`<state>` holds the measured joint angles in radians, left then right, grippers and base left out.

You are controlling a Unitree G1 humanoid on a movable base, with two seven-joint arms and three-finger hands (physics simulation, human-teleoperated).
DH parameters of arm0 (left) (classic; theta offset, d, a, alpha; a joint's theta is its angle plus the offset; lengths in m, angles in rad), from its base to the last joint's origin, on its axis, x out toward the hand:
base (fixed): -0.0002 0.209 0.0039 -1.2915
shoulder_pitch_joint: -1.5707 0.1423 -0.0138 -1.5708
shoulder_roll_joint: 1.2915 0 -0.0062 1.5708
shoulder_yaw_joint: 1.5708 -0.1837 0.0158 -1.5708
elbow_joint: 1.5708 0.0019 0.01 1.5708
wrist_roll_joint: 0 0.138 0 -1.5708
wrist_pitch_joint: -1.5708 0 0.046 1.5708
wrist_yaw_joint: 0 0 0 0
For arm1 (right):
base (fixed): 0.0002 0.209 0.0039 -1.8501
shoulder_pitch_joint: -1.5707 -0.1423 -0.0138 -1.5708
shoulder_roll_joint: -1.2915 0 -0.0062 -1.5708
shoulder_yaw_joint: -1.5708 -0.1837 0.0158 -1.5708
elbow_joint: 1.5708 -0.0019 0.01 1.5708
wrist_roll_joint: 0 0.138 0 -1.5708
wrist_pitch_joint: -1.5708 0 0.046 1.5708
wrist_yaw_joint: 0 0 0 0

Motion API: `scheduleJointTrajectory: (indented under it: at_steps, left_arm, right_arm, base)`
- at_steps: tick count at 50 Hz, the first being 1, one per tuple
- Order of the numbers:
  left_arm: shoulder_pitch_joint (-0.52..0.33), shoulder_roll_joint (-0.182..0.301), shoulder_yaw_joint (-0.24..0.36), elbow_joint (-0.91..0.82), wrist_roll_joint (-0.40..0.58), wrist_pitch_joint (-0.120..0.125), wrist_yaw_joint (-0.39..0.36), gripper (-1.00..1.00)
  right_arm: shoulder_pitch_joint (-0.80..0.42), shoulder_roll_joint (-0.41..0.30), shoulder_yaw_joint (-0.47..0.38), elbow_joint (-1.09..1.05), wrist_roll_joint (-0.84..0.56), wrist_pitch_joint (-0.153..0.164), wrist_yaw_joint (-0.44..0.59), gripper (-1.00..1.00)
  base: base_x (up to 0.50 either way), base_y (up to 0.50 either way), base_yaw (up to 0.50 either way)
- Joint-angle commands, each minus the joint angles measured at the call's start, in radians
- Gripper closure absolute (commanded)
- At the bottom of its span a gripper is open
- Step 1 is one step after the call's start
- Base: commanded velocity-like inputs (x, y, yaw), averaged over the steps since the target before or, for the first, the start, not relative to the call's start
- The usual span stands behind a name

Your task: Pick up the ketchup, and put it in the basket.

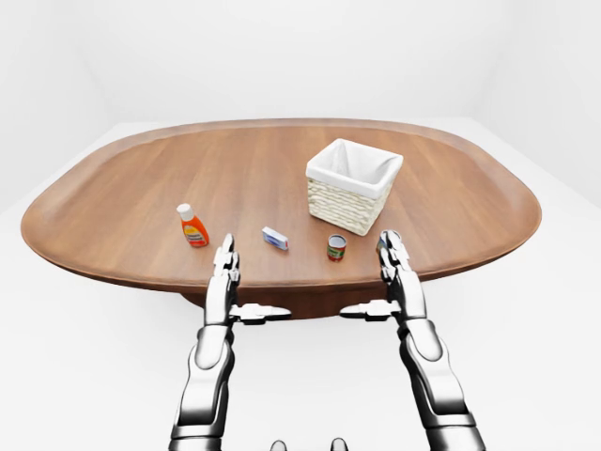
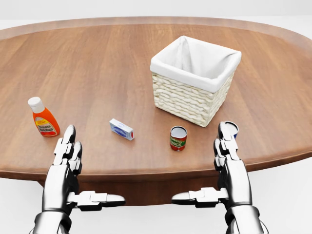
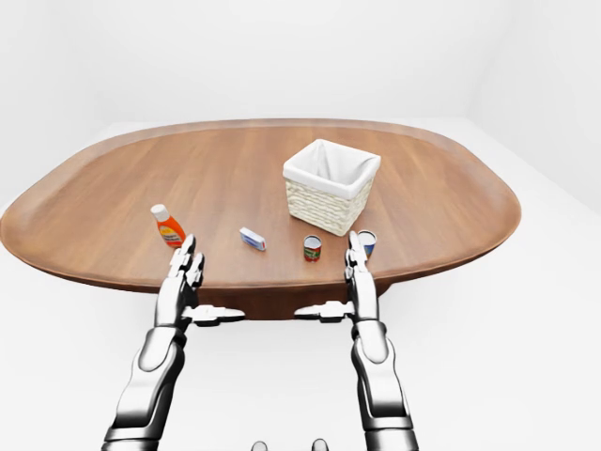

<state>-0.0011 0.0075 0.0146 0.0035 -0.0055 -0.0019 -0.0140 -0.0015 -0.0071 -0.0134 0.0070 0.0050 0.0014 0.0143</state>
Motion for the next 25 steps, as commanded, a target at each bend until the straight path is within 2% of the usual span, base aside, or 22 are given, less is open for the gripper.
scheduleJointTrajectory:
  at_steps: [1, 11, 14, 18, 22, 25]
  left_arm:
    - [0.003, 0.011, 0.021, -0.001, -0.005, -0.002, -0.021, -1.00]
    - [0.005, 0.011, 0.019, -0.002, 0.003, -0.003, -0.022, -1.00]
    - [0.018, 0.009, 0.013, -0.024, 0.005, 0.004, -0.025, -1.00]
    - [0.062, 0.006, 0.004, -0.115, 0.006, 0.043, -0.036, -1.00]
    - [0.102, 0.008, 0.016, -0.225, -0.011, 0.089, -0.050, -1.00]
    - [0.166, 0.009, 0.032, -0.380, -0.035, 0.089, -0.070, -1.00]
  right_arm:
    - [-0.001, -0.011, -0.019, 0.014, 0.006, 0.001, 0.025, -1.00]
    - [-0.001, -0.011, -0.020, 0.013, 0.005, 0.003, 0.024, -1.00]
    - [0.009, -0.010, -0.014, -0.013, -0.004, 0.018, 0.019, -1.00]
    - [0.028, -0.004, -0.001, -0.068, -0.028, 0.052, 0.007, -1.00]
    - [0.099, 0.002, 0.026, -0.234, -0.058, 0.086, 0.001, -1.00]
    - [0.161, 0.005, 0.042, -0.376, -0.066, 0.086, 0.004, -1.00]
  base:
    - [0.00, 0.00, 0.00]
    - [0.00, 0.00, 0.00]
    - [0.00, 0.00, 0.00]
    - [0.00, 0.00, 0.00]
    - [0.00, 0.00, 0.00]
    - [0.00, 0.00, 0.00]
